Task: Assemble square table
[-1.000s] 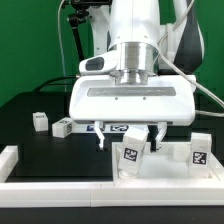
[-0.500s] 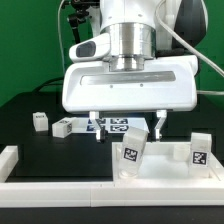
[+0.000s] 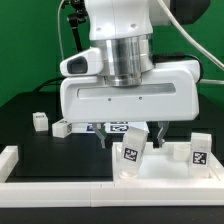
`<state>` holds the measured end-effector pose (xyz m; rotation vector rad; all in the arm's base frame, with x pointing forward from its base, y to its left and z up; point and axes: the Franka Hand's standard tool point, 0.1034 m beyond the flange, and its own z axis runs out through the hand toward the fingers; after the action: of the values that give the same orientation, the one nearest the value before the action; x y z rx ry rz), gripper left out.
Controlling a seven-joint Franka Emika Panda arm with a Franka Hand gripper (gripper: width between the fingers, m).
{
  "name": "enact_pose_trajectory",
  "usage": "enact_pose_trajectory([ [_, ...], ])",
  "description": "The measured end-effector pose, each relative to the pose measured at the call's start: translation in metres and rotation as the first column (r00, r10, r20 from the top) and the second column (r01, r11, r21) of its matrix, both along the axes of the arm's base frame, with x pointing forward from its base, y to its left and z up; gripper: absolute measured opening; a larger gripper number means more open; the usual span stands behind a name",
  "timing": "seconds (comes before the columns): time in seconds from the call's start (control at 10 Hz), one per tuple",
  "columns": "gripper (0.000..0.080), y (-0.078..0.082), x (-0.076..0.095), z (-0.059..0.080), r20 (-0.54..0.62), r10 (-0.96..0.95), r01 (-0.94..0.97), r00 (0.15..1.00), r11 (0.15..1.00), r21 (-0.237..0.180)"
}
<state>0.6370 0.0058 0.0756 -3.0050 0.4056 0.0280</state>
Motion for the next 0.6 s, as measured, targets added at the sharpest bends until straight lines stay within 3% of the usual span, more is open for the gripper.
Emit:
enact_pose_trajectory([
  [0.2, 0.0649, 0.0005, -0.0003, -0.0004, 0.001, -0.023, 0.023, 1.0, 1.0, -0.001],
  [0.4, 0.0387, 0.0009, -0.0004, -0.0006, -0.008, -0.104, 0.104, 0.995, 0.995, -0.001],
  [0.5, 0.0387, -0.0013, -0.0004, -0.0005, -0.015, -0.174, 0.174, 0.985, 0.985, -0.006],
  [0.6, 0.0287, -0.0029, -0.0004, -0.0005, -0.02, -0.226, 0.226, 0.974, 0.974, -0.007],
])
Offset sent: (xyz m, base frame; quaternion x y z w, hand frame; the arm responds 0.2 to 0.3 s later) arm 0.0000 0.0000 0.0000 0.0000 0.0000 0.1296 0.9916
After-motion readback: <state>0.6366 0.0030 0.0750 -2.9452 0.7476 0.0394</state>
